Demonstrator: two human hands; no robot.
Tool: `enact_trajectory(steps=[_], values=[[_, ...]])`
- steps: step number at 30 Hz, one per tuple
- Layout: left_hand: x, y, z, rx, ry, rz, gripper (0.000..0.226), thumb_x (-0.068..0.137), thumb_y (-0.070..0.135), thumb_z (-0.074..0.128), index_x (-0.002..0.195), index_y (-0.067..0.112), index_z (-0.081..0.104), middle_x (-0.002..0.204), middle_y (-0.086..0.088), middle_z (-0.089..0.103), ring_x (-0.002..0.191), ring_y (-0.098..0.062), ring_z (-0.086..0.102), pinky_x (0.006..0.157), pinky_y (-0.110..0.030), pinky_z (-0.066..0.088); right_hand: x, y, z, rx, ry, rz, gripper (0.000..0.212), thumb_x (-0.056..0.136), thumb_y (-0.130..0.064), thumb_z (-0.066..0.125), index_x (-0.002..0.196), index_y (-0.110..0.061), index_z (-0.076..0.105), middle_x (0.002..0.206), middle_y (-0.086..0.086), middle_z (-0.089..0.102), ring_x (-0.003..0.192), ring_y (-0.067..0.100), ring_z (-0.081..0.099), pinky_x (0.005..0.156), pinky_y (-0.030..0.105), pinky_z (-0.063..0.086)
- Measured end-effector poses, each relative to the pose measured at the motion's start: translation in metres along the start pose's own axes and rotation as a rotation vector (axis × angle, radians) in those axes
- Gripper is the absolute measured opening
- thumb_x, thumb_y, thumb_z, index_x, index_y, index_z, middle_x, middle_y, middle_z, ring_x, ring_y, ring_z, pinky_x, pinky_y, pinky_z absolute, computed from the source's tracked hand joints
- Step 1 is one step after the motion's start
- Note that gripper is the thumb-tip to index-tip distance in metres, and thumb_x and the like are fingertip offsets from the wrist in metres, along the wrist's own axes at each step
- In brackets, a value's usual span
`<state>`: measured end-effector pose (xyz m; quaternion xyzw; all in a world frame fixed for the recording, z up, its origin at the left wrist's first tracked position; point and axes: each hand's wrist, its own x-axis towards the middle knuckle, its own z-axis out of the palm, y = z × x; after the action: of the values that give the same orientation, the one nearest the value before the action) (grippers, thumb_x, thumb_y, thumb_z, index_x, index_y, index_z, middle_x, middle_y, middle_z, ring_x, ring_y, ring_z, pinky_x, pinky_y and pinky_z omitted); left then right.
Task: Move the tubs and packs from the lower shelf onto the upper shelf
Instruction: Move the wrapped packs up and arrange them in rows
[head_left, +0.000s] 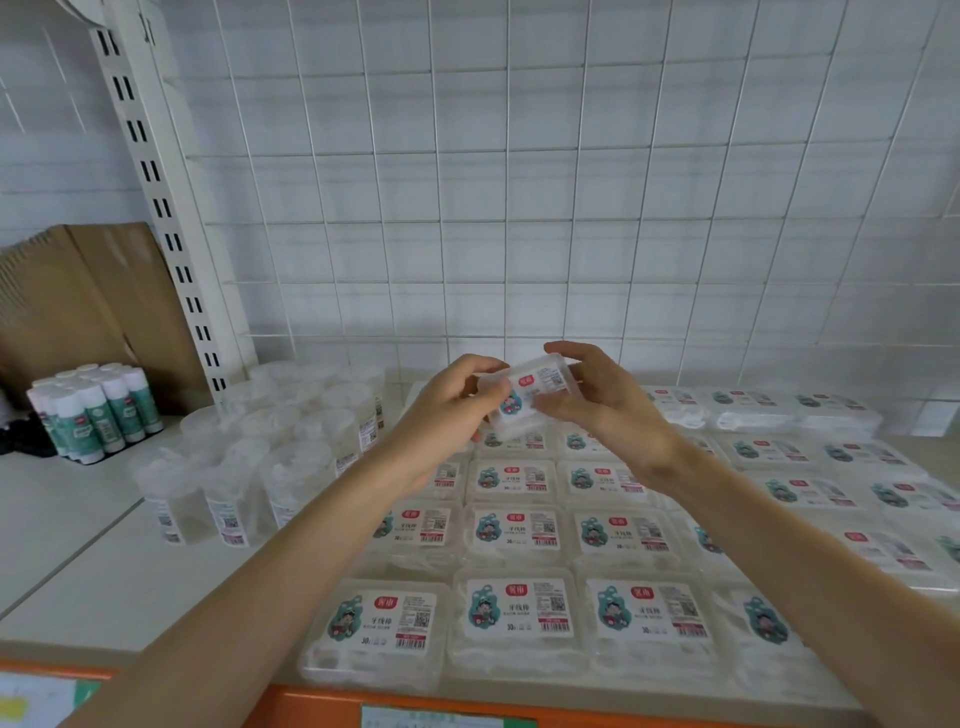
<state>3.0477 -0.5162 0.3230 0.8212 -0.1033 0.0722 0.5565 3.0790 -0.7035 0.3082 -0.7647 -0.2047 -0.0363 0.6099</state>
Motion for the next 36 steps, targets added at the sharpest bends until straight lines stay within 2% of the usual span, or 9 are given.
enact_trajectory(steps=[4, 7, 11, 16, 18, 21, 25, 32, 36], values=[[0.004, -0.003, -0.002, -0.038, 0.064, -0.01, 0.02, 0.105, 0.024, 0.043, 0.111, 0.021, 0.062, 0.086, 0.01, 0.061, 0.068, 0.001, 0.053, 0.063, -0.019, 0.042, -0.002, 0.0, 0.001, -0.446, 0.034, -0.322, 0.063, 0.07, -0.03, 0.086, 0.125, -0.034, 0.054, 0.129, -0.017, 0.047, 0.113, -0.006, 0.05, 0.09, 0.011, 0.043], [0.005, -0.004, -0.002, -0.061, 0.075, -0.015, 0.022, 0.105, 0.021, 0.042, 0.104, 0.022, 0.064, 0.08, 0.011, 0.062, 0.056, 0.009, 0.052, 0.054, -0.014, 0.04, 0.0, 0.003, 0.002, -0.559, 0.0, -0.428, 0.057, 0.07, -0.03, 0.086, 0.119, -0.034, 0.058, 0.122, -0.019, 0.053, 0.111, -0.008, 0.049, 0.088, 0.006, 0.036], [0.006, -0.006, -0.004, 0.02, 0.113, 0.007, 0.021, 0.103, 0.027, 0.046, 0.108, 0.025, 0.066, 0.098, 0.004, 0.068, 0.081, -0.004, 0.06, 0.067, -0.019, 0.043, 0.0, 0.004, 0.002, -0.643, 0.064, -0.432, 0.052, 0.071, -0.038, 0.085, 0.117, -0.034, 0.062, 0.112, -0.025, 0.055, 0.109, -0.002, 0.048, 0.093, 0.011, 0.033], [0.008, -0.012, -0.013, 0.366, 0.214, 0.128, 0.03, 0.102, 0.023, 0.045, 0.129, 0.021, 0.056, 0.127, 0.007, 0.058, 0.108, -0.006, 0.054, 0.081, -0.014, 0.04, 0.001, 0.003, -0.004, -0.708, 0.124, -0.31, 0.052, 0.071, -0.047, 0.082, 0.116, -0.035, 0.061, 0.112, -0.021, 0.058, 0.113, 0.003, 0.043, 0.091, 0.018, 0.037], [0.009, -0.016, -0.016, 0.514, 0.166, 0.115, 0.033, 0.102, 0.019, 0.043, 0.133, 0.019, 0.054, 0.136, 0.001, 0.053, 0.12, -0.012, 0.05, 0.093, -0.022, 0.039, 0.001, 0.005, -0.006, -0.759, 0.11, -0.252, 0.053, 0.072, -0.049, 0.081, 0.119, -0.034, 0.062, 0.113, -0.019, 0.059, 0.114, 0.006, 0.044, 0.094, 0.026, 0.041], [0.008, -0.016, -0.018, 0.714, -0.063, -0.038, 0.044, 0.099, 0.021, 0.046, 0.143, 0.017, 0.043, 0.149, -0.004, 0.041, 0.135, -0.021, 0.041, 0.11, -0.036, 0.034, 0.002, 0.008, -0.008, -0.793, 0.069, -0.202, 0.052, 0.073, -0.05, 0.08, 0.119, -0.035, 0.061, 0.109, -0.021, 0.057, 0.112, 0.007, 0.046, 0.089, 0.025, 0.039], [0.003, -0.013, -0.018, 0.954, -0.311, -0.139, 0.062, 0.1, 0.031, 0.043, 0.155, 0.018, 0.016, 0.163, -0.003, 0.013, 0.15, -0.024, 0.012, 0.12, -0.043, 0.013, 0.003, 0.011, -0.007, -0.834, 0.002, -0.183, 0.051, 0.075, -0.052, 0.076, 0.12, -0.036, 0.059, 0.113, -0.02, 0.058, 0.11, 0.007, 0.044, 0.087, 0.025, 0.037], [0.002, -0.014, -0.02, 1.03, -0.363, -0.111, 0.064, 0.101, 0.035, 0.04, 0.155, 0.02, 0.009, 0.164, -0.002, 0.007, 0.15, -0.022, 0.005, 0.12, -0.04, 0.008, 0.005, 0.019, -0.001, -0.844, -0.057, -0.169, 0.046, 0.08, -0.048, 0.074, 0.121, -0.033, 0.059, 0.125, -0.014, 0.055, 0.121, 0.008, 0.041, 0.102, 0.026, 0.035], [0.001, -0.015, -0.019, 1.055, -0.374, -0.1, 0.066, 0.101, 0.034, 0.039, 0.155, 0.019, 0.007, 0.164, -0.003, 0.004, 0.151, -0.022, 0.004, 0.12, -0.04, 0.007, 0.006, 0.022, 0.003, -0.874, -0.079, -0.176, 0.041, 0.083, -0.043, 0.072, 0.12, -0.031, 0.06, 0.127, -0.013, 0.053, 0.121, 0.008, 0.042, 0.099, 0.021, 0.031]])
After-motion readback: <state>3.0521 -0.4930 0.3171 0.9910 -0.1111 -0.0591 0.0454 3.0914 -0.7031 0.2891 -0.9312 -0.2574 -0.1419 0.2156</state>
